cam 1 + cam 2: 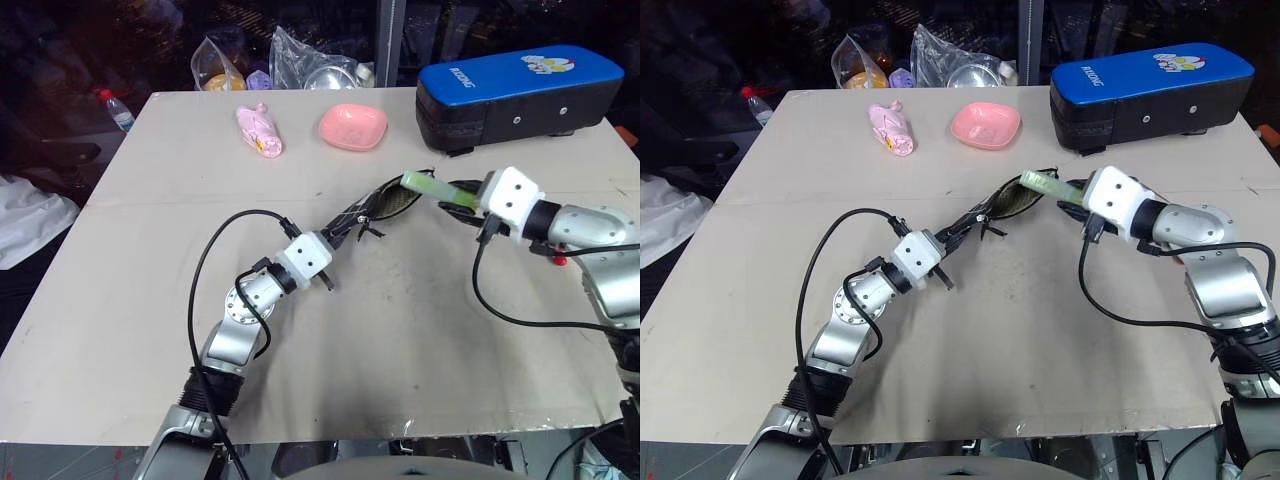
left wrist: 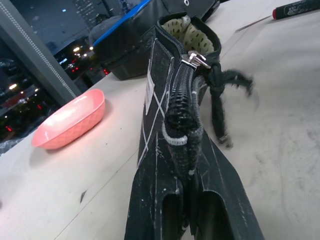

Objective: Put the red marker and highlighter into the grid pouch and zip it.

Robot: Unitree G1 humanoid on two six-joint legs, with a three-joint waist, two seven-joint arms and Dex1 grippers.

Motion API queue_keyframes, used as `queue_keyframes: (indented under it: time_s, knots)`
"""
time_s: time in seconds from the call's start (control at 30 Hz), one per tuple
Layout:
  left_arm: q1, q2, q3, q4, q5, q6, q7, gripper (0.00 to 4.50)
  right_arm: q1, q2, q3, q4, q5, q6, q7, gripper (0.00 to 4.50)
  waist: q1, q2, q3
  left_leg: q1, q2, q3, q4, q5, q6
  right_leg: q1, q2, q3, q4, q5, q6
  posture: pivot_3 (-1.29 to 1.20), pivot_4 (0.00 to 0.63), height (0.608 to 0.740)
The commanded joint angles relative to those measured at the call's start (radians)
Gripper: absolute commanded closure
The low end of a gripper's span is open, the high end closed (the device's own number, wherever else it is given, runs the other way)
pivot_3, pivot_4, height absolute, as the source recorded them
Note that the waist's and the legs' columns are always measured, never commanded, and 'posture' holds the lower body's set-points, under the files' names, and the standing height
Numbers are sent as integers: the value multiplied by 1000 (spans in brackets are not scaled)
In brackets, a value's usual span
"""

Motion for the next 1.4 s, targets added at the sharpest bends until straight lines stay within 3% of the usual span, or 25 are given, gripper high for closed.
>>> queue_keyframes:
  time_s: [0.03,0.67,1.1,1.33,1.37,1.4]
  knots:
    - [-24,3,7,-11,-13,-29,-2,4500,-100,-44,65,96,-141,-231,31,3674,-1,0,0,0,0,0,0,0,0,0,0,0,0,0,0,0,150,737]
    - [-45,30,-28,-34,-11,-58,-76,4500,-472,127,288,612,-465,-856,-84,3674,-5,0,0,0,1,2,-1,0,-1,-2,0,2,0,0,0,0,150,737]
    - [-38,46,-10,-37,-17,-64,-95,4500,-566,153,324,829,-568,-990,-165,3674,-6,0,0,0,1,4,-1,0,-1,-4,0,4,1,0,0,0,150,737]
    - [-36,33,1,-29,-42,-49,-91,4500,-539,121,268,803,-516,-934,-176,358,-10,0,0,0,1,5,-1,0,-1,-4,0,5,1,0,0,0,150,737]
    - [-38,32,1,-26,-45,-48,-92,4500,-534,108,262,793,-502,-936,-169,52,-10,0,0,0,1,5,-1,0,-1,-4,0,5,1,0,0,0,150,737]
    - [-39,33,1,-22,-47,-48,-94,4500,-527,95,256,782,-486,-936,-160,52,-10,0,0,0,1,5,-1,0,-1,-4,0,5,1,0,0,0,150,737]
